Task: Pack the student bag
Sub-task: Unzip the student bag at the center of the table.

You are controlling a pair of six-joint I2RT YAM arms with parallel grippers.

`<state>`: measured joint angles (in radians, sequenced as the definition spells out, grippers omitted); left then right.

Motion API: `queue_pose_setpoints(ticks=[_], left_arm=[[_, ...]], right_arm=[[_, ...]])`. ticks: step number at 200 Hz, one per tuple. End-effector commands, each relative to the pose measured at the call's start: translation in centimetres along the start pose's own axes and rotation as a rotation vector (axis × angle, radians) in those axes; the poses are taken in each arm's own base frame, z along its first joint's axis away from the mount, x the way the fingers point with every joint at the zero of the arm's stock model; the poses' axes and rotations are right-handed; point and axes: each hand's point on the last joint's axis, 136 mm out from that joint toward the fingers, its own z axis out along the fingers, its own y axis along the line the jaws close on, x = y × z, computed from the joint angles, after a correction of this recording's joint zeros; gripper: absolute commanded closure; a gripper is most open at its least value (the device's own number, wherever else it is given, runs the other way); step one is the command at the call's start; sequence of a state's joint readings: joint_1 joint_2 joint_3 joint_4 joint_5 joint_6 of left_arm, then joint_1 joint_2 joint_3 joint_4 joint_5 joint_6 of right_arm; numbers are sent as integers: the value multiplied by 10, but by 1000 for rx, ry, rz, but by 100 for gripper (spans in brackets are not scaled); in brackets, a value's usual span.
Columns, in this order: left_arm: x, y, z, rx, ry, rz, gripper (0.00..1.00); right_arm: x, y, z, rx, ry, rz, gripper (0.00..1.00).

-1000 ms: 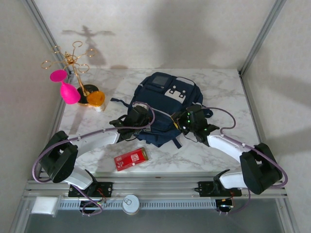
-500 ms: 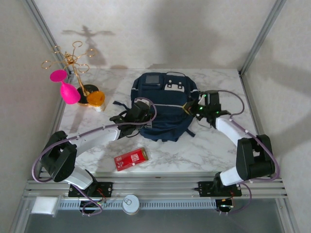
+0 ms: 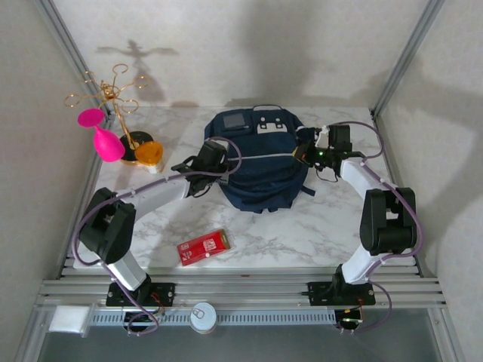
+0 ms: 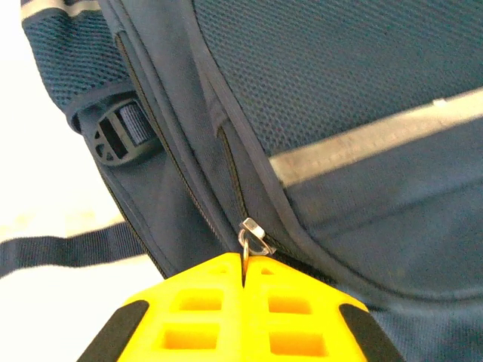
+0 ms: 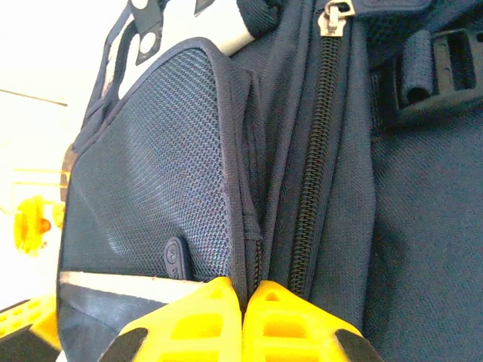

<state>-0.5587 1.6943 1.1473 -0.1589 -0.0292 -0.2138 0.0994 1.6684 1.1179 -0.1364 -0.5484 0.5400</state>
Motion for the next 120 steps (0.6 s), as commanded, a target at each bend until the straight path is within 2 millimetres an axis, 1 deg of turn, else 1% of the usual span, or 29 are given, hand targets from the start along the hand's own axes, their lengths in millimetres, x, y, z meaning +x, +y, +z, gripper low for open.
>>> queue_pose_setpoints(ticks=[1, 18, 20, 22, 24, 29, 32, 35, 44, 54, 62, 69, 72, 81, 93, 110, 120], left_arm=[[-11, 27, 8, -84, 6, 11, 100], [-4, 23, 6, -51, 19, -12, 100], [-4, 22, 5, -48, 20, -17, 100], [-2, 22, 4, -47, 23, -21, 100], [-2, 22, 2, -46, 25, -24, 97], [0, 23, -1, -44, 30, -34, 86], [1, 23, -4, -42, 32, -40, 80], [2, 23, -7, -41, 36, -48, 76], [4, 24, -17, -35, 37, -78, 69], [10, 24, -30, -17, 38, -122, 62], [16, 26, -43, -5, 31, -167, 58], [21, 28, -53, 0, 20, -224, 55], [27, 29, -56, 7, 25, -247, 54], [41, 31, -66, 18, 41, -296, 50], [65, 45, -80, -36, 68, -375, 49], [99, 65, -98, -121, 105, -487, 50], [117, 68, -106, -137, 130, -545, 49]], right_arm=[[-18, 5, 1, -41, -77, -14, 100], [-20, 14, -2, -54, -74, -21, 100], [-21, 15, -3, -52, -77, -24, 99], [-22, 15, -5, -48, -81, -25, 96], [-23, 15, -6, -42, -85, -26, 93], [-25, 17, -10, -33, -96, -31, 83], [-27, 18, -12, -29, -103, -36, 80], [-27, 19, -15, -27, -106, -39, 76], [-28, 21, -22, -9, -116, -48, 69], [-25, 15, -29, 45, -121, -46, 60], [-21, 10, -35, 86, -118, -37, 56], [-17, 12, -42, 104, -126, -44, 53], [-15, 15, -45, 104, -130, -54, 51], [-4, 24, -50, 112, -126, -94, 47], [16, 31, -52, 110, -95, -120, 40], [53, 43, -49, 46, -4, -117, 37], [79, 48, -44, 27, 60, -126, 36]])
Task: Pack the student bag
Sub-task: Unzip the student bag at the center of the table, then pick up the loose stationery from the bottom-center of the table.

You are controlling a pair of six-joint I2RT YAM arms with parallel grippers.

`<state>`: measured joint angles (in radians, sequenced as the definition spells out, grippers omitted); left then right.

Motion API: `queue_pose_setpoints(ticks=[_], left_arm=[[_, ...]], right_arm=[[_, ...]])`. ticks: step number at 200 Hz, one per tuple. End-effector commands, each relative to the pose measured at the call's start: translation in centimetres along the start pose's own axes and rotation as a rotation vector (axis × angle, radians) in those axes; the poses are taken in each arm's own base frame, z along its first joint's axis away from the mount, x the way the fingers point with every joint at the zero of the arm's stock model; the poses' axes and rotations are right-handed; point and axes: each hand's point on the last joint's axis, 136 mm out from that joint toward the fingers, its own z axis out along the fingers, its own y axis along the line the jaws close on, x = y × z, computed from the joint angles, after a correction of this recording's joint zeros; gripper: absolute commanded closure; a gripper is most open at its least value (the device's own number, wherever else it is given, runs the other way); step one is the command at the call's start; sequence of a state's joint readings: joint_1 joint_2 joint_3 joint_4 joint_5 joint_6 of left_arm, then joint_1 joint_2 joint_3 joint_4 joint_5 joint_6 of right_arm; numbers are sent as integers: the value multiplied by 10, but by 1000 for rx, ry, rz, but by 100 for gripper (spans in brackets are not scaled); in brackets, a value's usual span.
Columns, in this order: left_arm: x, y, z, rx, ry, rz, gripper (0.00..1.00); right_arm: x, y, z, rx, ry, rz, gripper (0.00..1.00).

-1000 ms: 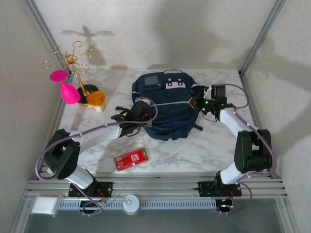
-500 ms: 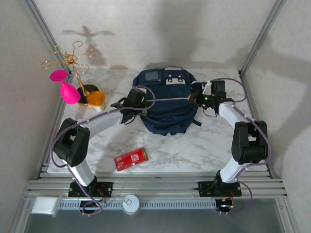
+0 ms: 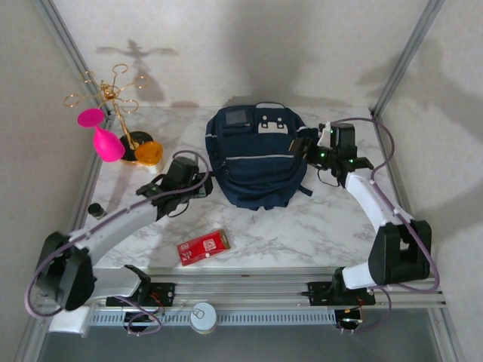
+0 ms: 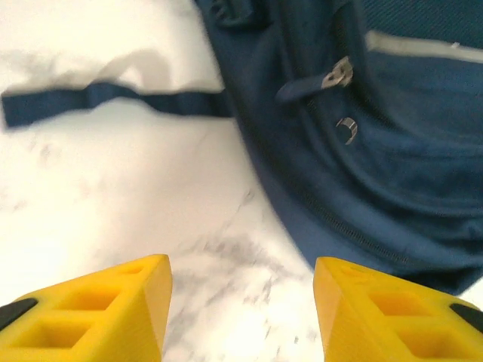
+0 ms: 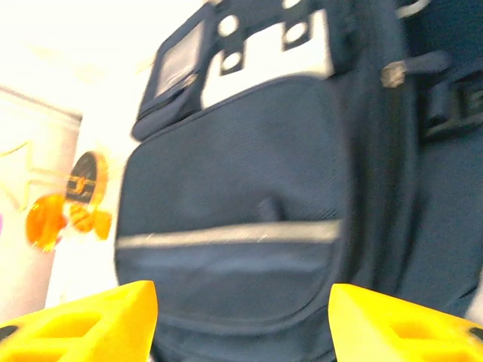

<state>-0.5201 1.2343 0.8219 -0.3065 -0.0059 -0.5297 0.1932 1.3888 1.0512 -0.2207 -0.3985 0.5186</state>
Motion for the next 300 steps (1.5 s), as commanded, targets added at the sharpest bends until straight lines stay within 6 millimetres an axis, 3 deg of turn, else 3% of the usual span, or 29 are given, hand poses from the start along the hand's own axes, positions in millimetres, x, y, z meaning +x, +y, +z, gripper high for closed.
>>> queue_pose_setpoints(ticks=[1, 37, 73, 86, 117, 159, 212, 234, 264, 300], left_arm=[[50, 43, -15, -142, 97, -208, 49], [97, 75, -42, -195, 99, -350, 44], [130, 106, -51, -278, 124, -397, 43], [136, 104, -50, -232, 118, -437, 44], [160, 100, -42, -149, 168, -485, 45], [173, 93, -29, -100, 209, -470, 54], [189, 102, -18, -129, 245, -440, 69], [197, 106, -14, -138, 259, -437, 72], [201, 107, -10, -123, 255, -455, 75], [204, 110, -8, -125, 255, -456, 77]], right_arm=[[67, 4, 4, -8, 179, 8, 35], [156, 41, 11, -103, 377, -57, 30], [227, 58, 27, -114, 522, -94, 28], [253, 69, 30, -120, 565, -135, 27], [291, 77, 40, -121, 639, -151, 26], [325, 79, 53, -100, 703, -150, 24], [338, 77, 65, -93, 717, -135, 22], [345, 85, 65, -115, 736, -128, 22], [340, 113, 59, -231, 739, -93, 22], [337, 126, 54, -275, 753, -89, 22]])
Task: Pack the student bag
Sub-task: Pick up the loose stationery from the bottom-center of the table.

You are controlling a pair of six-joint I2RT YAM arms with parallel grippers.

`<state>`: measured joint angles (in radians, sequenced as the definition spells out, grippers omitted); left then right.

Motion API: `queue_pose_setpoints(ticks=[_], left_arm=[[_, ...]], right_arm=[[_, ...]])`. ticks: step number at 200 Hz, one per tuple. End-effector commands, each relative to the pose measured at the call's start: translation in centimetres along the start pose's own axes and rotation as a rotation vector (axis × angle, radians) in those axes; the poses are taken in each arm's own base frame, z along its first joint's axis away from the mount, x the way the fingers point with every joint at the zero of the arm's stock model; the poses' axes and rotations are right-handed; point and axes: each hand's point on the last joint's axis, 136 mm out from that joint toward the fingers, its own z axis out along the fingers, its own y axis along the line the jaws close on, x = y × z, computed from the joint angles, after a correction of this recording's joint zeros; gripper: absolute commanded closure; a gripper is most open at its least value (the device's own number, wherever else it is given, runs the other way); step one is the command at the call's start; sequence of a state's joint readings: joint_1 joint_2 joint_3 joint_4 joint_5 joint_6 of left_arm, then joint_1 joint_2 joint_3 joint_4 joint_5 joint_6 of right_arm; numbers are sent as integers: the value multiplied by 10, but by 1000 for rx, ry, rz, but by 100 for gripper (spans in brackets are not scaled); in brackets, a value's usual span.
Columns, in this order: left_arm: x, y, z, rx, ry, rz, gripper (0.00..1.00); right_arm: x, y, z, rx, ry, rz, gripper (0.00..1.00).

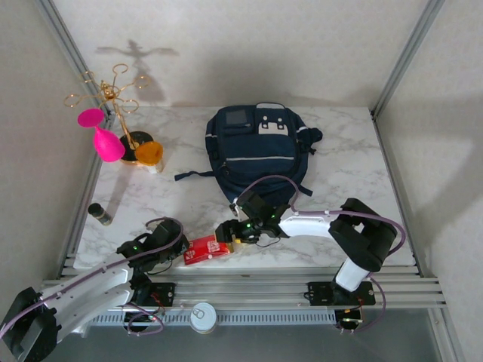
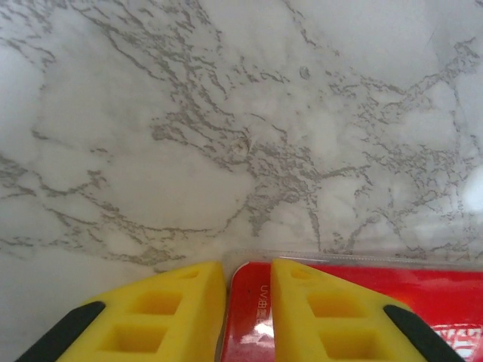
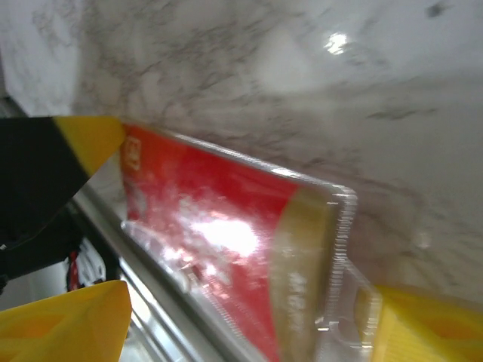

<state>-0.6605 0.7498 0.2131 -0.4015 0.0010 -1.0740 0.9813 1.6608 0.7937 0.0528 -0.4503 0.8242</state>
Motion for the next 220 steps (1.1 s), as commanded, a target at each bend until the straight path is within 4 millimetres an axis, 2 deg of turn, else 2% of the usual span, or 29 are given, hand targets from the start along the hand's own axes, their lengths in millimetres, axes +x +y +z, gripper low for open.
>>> queue_pose_setpoints(ticks=[1, 18, 40, 84, 106, 149, 186, 220], left_arm=[[17, 17, 13, -26, 52, -50, 77], [15, 18, 13, -31, 42, -49, 77], [15, 12, 13, -12, 46, -51, 77], [14, -8, 11, 70, 57, -81, 77], [11, -16, 8, 93, 55, -84, 77], [7, -24, 6, 112, 44, -87, 75], [-2, -47, -4, 170, 29, -85, 68], [-25, -81, -25, 227, -35, -34, 58]], right_arm=[[-5, 27, -1, -91, 7, -23, 22], [-4, 28, -5, -89, 3, -21, 23], [-3, 40, -15, -143, -9, -40, 25], [3, 35, -2, -166, 34, -37, 38], [2, 20, 1, -142, 31, -8, 51], [1, 20, -5, -182, 18, -5, 77], [-10, 22, -22, -201, -42, -4, 100], [-28, 18, -53, -222, -130, 11, 100]])
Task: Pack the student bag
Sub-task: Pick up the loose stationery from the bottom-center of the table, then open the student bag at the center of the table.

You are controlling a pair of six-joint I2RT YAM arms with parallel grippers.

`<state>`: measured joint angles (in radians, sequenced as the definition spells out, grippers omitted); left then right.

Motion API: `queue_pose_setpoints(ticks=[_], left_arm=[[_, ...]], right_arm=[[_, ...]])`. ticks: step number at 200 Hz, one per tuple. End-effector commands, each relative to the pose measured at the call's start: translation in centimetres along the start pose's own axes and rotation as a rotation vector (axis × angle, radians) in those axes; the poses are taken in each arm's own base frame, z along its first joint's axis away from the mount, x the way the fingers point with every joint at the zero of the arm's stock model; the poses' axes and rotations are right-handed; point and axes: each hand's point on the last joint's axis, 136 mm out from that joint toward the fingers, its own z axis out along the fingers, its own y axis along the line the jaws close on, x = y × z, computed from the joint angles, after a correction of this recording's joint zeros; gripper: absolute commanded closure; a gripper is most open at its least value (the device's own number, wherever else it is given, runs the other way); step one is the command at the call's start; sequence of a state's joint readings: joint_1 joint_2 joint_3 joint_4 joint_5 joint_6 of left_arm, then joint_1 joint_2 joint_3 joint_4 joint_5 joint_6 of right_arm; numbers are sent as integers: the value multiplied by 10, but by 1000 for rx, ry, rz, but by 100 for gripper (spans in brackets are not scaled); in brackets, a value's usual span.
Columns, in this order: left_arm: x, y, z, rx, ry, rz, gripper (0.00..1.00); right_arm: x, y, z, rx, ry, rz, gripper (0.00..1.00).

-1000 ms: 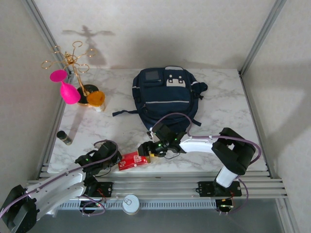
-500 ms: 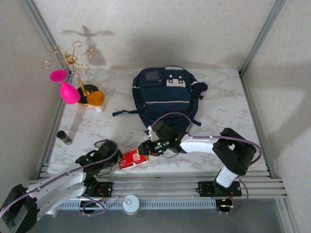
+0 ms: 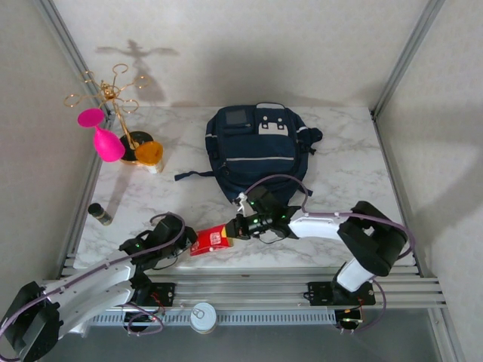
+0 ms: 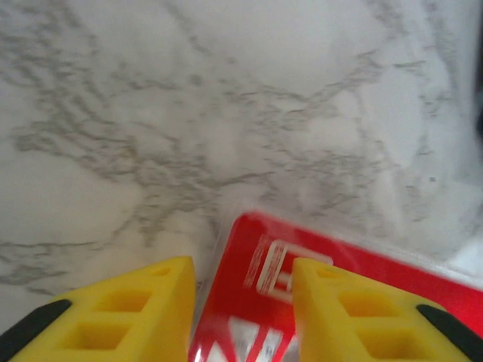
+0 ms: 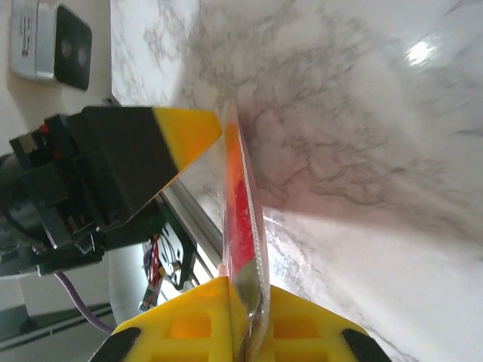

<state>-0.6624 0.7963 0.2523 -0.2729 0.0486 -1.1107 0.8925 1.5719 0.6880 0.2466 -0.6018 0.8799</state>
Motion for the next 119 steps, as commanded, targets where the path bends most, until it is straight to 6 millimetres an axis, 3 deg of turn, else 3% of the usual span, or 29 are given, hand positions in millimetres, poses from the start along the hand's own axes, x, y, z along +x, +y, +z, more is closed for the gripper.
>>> queue_pose_setpoints(ticks=[1, 46, 74, 97, 119], left_arm=[[-16, -45, -17, 98, -36, 18, 58], [-60, -104, -42, 65, -155, 221, 49], [-85, -161, -50, 101, -222, 400, 47], [-95, -208, -48, 142, -238, 593, 43], [-103, -240, -35, 152, -270, 761, 42]], right_arm=[[-17, 5, -24, -24, -83, -15, 100], [-38, 12, -82, -24, -196, -57, 100], [-55, 8, -129, 24, -280, -49, 100], [-65, 3, -164, 52, -341, -30, 100], [-74, 1, -195, 40, -388, -10, 100]])
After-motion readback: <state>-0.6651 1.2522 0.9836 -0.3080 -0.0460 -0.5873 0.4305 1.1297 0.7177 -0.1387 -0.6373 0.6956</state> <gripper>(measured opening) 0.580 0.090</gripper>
